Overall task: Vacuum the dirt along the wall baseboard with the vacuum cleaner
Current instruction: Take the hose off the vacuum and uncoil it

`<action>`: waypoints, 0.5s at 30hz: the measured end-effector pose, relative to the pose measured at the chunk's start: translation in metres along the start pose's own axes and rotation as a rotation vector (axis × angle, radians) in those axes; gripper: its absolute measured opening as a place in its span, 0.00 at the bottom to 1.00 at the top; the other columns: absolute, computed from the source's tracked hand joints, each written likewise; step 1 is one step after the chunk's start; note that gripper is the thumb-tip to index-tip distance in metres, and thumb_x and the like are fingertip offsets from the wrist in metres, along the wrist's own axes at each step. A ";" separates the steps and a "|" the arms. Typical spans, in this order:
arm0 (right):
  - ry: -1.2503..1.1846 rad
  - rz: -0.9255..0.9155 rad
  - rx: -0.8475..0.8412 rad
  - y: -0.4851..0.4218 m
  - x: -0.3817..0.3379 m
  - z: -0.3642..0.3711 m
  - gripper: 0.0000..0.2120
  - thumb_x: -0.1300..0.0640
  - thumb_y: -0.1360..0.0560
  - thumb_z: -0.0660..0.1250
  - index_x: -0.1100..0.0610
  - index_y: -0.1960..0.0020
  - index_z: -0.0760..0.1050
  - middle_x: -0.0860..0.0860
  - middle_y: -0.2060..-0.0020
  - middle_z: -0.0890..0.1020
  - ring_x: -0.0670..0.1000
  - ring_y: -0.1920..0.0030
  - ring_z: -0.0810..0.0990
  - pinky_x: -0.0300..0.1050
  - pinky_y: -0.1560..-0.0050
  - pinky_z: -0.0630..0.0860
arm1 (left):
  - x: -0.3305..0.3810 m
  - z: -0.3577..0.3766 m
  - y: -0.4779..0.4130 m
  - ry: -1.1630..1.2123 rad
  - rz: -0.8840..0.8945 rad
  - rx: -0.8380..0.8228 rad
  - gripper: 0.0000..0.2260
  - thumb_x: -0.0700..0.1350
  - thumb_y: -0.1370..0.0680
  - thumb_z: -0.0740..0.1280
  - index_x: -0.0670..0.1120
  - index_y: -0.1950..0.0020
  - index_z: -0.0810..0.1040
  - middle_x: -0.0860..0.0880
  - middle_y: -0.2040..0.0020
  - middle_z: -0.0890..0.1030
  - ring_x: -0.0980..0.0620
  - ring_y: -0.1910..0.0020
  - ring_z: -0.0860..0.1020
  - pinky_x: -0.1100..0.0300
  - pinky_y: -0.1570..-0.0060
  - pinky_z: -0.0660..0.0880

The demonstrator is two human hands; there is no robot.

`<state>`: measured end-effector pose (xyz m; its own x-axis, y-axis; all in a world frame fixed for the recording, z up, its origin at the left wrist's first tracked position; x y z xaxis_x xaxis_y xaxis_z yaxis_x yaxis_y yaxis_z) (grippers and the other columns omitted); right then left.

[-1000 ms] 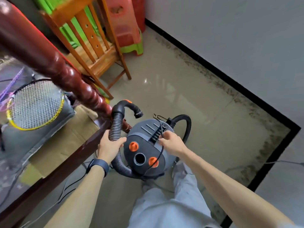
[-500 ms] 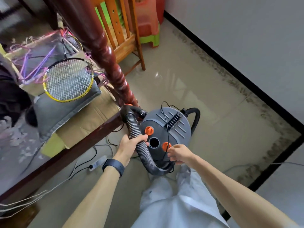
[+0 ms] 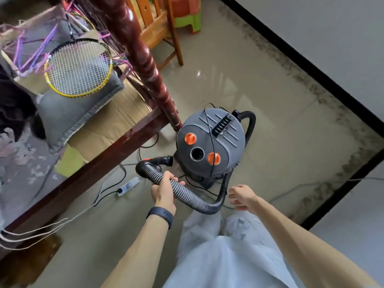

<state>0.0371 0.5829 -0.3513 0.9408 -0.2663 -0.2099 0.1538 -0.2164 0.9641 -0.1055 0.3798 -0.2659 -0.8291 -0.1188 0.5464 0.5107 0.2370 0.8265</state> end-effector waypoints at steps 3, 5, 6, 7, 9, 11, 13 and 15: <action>0.023 0.150 -0.073 -0.007 0.026 0.011 0.16 0.46 0.18 0.64 0.55 0.37 0.70 0.58 0.51 0.77 0.55 0.62 0.76 0.43 0.65 0.71 | -0.024 -0.005 -0.002 0.115 -0.088 0.038 0.04 0.38 0.27 0.67 0.41 0.59 0.72 0.47 0.68 0.77 0.44 0.72 0.80 0.53 0.65 0.79; 0.009 0.227 -0.136 -0.015 0.044 0.020 0.29 0.38 0.20 0.65 0.54 0.27 0.66 0.61 0.30 0.71 0.61 0.47 0.78 0.53 0.62 0.78 | -0.038 -0.006 -0.004 0.141 -0.122 0.045 0.04 0.38 0.27 0.66 0.42 0.58 0.71 0.47 0.68 0.77 0.44 0.73 0.80 0.52 0.64 0.80; -0.012 0.241 -0.156 -0.020 0.052 0.024 0.32 0.36 0.21 0.65 0.54 0.25 0.65 0.61 0.26 0.69 0.62 0.45 0.78 0.56 0.60 0.79 | -0.045 -0.007 -0.005 0.137 -0.129 0.049 0.04 0.38 0.27 0.67 0.42 0.57 0.71 0.46 0.67 0.78 0.44 0.73 0.81 0.52 0.64 0.80; -0.034 0.243 -0.165 -0.027 0.059 0.028 0.33 0.36 0.21 0.66 0.53 0.24 0.64 0.60 0.25 0.68 0.63 0.45 0.78 0.58 0.57 0.79 | -0.052 -0.005 -0.008 0.130 -0.129 0.055 0.04 0.38 0.27 0.67 0.41 0.56 0.71 0.46 0.67 0.78 0.43 0.72 0.81 0.52 0.64 0.80; -0.087 0.229 -0.181 -0.047 0.072 0.034 0.32 0.38 0.21 0.67 0.54 0.25 0.65 0.59 0.26 0.70 0.63 0.48 0.79 0.60 0.54 0.80 | -0.065 -0.001 -0.017 0.118 -0.100 0.083 0.07 0.37 0.26 0.67 0.41 0.51 0.71 0.44 0.65 0.77 0.41 0.68 0.80 0.49 0.62 0.81; -0.195 0.231 -0.184 -0.070 0.086 0.040 0.32 0.43 0.22 0.71 0.58 0.27 0.65 0.62 0.32 0.75 0.62 0.54 0.83 0.59 0.55 0.83 | -0.078 0.007 -0.032 0.107 -0.084 0.102 0.11 0.37 0.25 0.67 0.42 0.46 0.69 0.43 0.65 0.77 0.40 0.65 0.79 0.46 0.58 0.81; -0.335 0.244 -0.201 -0.092 0.100 0.044 0.28 0.47 0.23 0.75 0.62 0.32 0.69 0.64 0.41 0.81 0.63 0.55 0.86 0.58 0.57 0.84 | -0.093 0.013 -0.048 0.105 -0.098 0.099 0.13 0.37 0.24 0.66 0.44 0.43 0.67 0.44 0.65 0.76 0.41 0.67 0.79 0.48 0.59 0.80; -0.434 0.247 -0.202 -0.115 0.114 0.052 0.23 0.47 0.23 0.75 0.62 0.38 0.75 0.61 0.47 0.83 0.62 0.53 0.86 0.57 0.55 0.84 | -0.108 0.017 -0.066 0.089 -0.106 0.102 0.13 0.39 0.22 0.65 0.44 0.40 0.66 0.45 0.64 0.76 0.42 0.67 0.79 0.49 0.61 0.80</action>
<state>0.1111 0.5282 -0.4947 0.7516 -0.6594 0.0201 0.0394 0.0754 0.9964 -0.0532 0.3932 -0.3816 -0.8513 -0.2317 0.4707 0.3923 0.3144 0.8644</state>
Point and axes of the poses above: each hand's wrist, its own y-axis away from the middle knuckle, its own z-axis out of the palm, x = y × z, the point moved 2 cm from there along -y, towards the middle knuckle
